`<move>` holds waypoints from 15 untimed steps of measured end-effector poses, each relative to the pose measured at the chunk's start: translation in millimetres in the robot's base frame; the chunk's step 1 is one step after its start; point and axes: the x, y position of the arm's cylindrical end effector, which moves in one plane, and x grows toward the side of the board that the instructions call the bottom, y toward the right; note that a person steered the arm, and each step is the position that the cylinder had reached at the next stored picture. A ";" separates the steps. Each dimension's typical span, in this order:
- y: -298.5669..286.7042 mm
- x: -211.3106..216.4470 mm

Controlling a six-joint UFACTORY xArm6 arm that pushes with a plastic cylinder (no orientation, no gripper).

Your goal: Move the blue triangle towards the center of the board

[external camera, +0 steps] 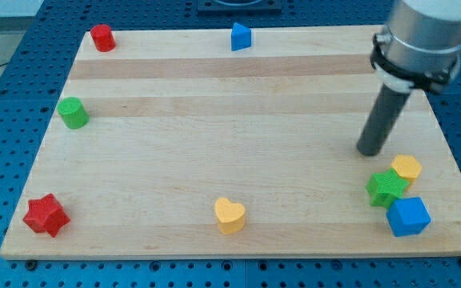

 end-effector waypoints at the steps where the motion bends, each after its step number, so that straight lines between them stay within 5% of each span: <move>1: 1.5 -64.9; 4: -85.3 -266.4; 7: -213.5 -253.6; 11: -194.6 -148.7; 15: -180.3 -108.3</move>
